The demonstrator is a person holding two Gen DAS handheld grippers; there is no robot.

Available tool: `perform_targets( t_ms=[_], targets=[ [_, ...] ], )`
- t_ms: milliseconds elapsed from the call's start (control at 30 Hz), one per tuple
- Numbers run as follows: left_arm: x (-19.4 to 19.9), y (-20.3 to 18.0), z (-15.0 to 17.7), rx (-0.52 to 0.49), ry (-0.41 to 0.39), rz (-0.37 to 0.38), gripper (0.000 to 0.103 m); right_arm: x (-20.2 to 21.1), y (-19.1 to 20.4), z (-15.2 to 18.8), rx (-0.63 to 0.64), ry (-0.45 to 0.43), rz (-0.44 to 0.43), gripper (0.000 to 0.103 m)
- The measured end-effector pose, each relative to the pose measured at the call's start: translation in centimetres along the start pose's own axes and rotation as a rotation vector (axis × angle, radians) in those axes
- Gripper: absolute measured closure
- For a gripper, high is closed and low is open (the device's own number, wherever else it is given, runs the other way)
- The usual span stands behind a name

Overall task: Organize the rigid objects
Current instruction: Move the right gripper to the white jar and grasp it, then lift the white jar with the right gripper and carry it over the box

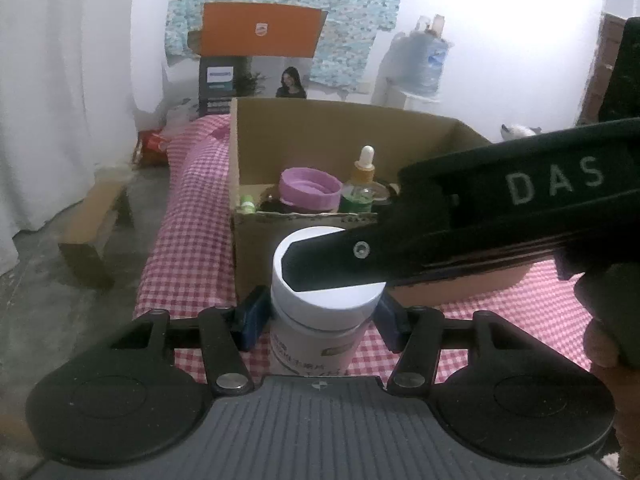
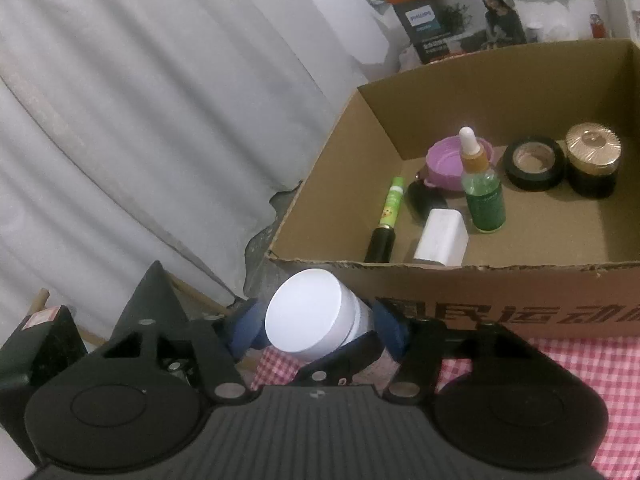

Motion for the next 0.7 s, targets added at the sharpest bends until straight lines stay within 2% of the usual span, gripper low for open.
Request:
perform_targets(
  t_ms=[167,300,467,700],
  targets=[
    [0.0,-0.4,0.0,0.004,0.004,0.022,0.047,0.3,-0.2,0.2,0.009,-0.002,0.003,0.042],
    [-0.2,-1.2,0.1,-0.008,0.012,0.043,0.047,0.9,-1.2,0.2,-0.036,-0.003,-0.008,0.042],
    [-0.6,-2.9,-0.1,-0.033,0.022,0.071,0.047,2.1,-1.9,0.8,-0.028,-0.028,0.028,0.042],
    [-1.4,-5.3,-0.6,-0.072,0.028,0.111,0.048,4.7,-3.6,1.1,-0.035,-0.08,0.064,0.047]
  ],
)
Point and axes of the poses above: each gripper's, at about its wrist camera, not at the fingertips, and x roughly against the way its jaws point, y to its left, z to its underside, the point moved 2 cm from there along -x, roughly the way its jaws point, and after that the axes turned 2 degrees about z, right-handed, at the moved point
